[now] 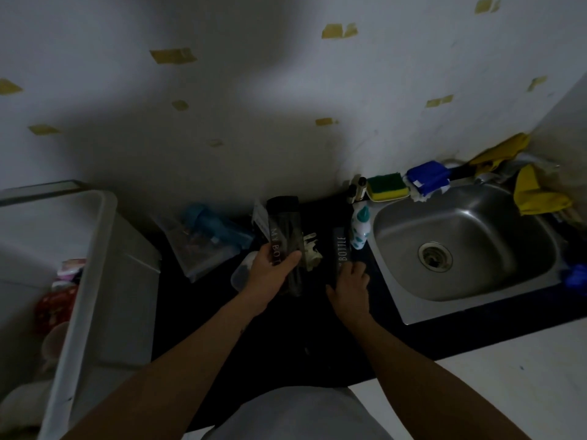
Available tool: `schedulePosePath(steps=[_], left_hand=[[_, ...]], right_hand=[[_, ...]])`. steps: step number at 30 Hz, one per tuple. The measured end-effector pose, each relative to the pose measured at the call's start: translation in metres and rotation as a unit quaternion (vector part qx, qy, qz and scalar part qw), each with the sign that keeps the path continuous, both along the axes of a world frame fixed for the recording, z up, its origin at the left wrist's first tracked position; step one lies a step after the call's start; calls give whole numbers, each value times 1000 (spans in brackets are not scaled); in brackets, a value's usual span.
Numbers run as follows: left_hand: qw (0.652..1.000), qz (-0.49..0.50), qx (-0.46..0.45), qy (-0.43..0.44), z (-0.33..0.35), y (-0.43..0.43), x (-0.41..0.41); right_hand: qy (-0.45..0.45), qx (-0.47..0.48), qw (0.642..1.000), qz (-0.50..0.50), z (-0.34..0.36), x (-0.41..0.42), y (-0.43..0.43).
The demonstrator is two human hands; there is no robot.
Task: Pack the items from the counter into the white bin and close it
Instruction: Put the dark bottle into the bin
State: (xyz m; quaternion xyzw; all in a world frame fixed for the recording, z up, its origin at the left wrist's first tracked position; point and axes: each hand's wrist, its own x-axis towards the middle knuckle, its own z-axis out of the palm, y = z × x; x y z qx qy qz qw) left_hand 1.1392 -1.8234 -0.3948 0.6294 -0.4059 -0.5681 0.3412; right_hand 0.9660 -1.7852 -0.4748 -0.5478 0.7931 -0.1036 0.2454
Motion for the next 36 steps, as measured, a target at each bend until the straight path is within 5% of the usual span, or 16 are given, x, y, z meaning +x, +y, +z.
schedulePosePath(steps=[9, 17, 23, 36], left_hand=[[999, -29, -25, -26, 9, 3, 14], [997, -42, -62, -24, 37, 0, 40], [979, -2, -184, -83, 80, -6, 86], [943, 105, -298, -104, 154, 2, 236]], right_hand=[[-79, -193, 974, -85, 23, 1, 10], [-344, -278, 888, -124, 75, 17, 9], [-422, -286, 857, -77, 120, 61, -3], [-427, -331, 836, 99, 197, 206, -32]])
